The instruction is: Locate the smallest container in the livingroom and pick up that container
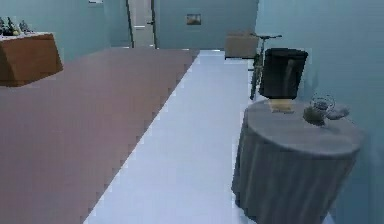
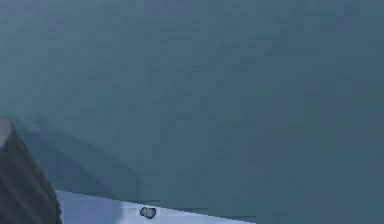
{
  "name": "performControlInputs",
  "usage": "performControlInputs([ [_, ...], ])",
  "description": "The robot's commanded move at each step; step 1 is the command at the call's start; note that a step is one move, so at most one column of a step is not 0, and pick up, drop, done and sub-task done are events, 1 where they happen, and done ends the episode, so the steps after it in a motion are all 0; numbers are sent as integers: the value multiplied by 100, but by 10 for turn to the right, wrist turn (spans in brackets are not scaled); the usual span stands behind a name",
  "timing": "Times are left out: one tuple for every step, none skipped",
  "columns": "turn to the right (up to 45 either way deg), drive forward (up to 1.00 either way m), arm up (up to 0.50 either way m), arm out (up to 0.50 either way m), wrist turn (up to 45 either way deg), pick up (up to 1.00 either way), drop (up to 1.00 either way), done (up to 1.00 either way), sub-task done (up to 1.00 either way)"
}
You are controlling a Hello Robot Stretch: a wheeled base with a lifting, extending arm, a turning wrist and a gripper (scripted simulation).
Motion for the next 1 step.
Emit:
performControlInputs([
  [-60, 0, 0, 0, 0, 0, 0, 0, 0],
])
